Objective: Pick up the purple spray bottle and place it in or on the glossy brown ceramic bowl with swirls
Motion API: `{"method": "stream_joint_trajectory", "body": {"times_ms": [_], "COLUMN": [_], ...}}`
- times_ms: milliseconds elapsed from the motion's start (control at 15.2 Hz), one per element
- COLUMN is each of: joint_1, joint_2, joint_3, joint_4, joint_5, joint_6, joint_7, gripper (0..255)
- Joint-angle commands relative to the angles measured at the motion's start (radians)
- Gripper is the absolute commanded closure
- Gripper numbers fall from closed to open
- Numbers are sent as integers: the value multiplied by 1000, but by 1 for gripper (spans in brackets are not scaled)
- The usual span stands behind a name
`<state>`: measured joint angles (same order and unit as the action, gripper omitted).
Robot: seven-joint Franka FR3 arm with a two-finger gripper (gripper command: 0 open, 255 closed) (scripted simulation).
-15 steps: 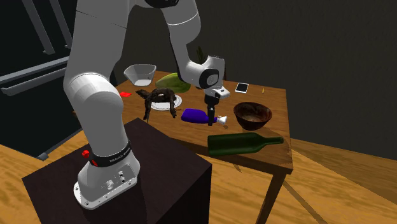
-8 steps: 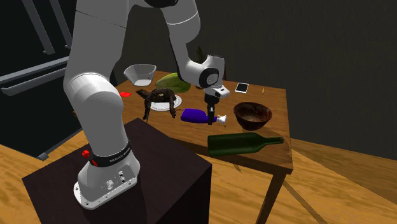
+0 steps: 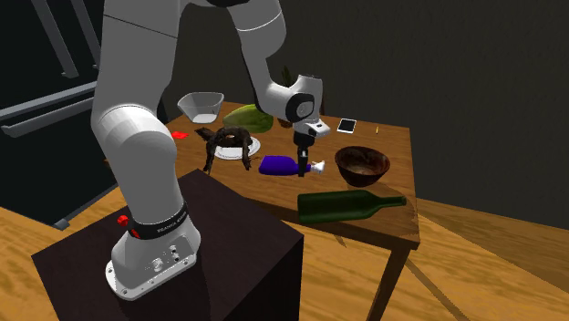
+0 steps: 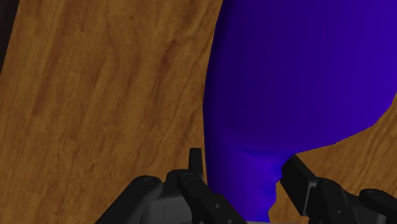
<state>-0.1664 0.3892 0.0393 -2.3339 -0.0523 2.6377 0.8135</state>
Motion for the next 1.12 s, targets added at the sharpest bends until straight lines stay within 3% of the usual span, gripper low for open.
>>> {"method": "stream_joint_trajectory", "body": {"times_ms": [0, 1056], "joint_1": [-1, -7], "joint_2": [-30, -228], "joint_3": [2, 12], "joint_4": [-8, -10], "joint_5": [3, 25], "joint_6": [-23, -219], "joint_7": [-1, -18], "gripper": [255, 255]}}
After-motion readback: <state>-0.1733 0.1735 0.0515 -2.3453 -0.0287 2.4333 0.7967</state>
